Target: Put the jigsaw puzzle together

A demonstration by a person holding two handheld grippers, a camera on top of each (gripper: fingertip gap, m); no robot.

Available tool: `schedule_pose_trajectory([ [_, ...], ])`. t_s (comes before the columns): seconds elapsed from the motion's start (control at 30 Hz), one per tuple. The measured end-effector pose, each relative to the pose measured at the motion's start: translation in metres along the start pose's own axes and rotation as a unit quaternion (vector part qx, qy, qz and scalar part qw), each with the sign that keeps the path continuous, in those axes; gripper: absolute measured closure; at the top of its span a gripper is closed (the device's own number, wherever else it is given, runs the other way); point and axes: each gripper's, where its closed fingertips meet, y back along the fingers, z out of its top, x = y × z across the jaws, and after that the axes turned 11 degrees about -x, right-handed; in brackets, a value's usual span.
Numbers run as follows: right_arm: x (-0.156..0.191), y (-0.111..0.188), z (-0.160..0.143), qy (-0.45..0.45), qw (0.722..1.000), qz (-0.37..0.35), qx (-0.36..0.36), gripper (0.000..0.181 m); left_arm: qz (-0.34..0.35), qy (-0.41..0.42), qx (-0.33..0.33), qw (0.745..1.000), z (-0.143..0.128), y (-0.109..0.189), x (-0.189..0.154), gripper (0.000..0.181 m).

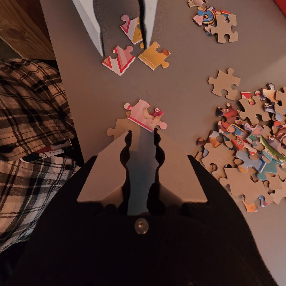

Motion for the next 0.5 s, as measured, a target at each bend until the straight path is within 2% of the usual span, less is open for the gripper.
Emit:
schedule_pose_trajectory([
  [0.27, 0.024, 0.003, -0.008, -0.016, 0.999, 0.033, 0.007, 0.153, 0.033, 0.029, -0.023, 0.999, -0.013, 0.004, -0.017, 0.132],
  [0.5, 0.007, 0.032, -0.032, -0.046, 0.997, 0.033, 0.049, 0.158, 0.041, 0.038, -0.031, 0.998, -0.010, 0.000, -0.024, 0.133],
])
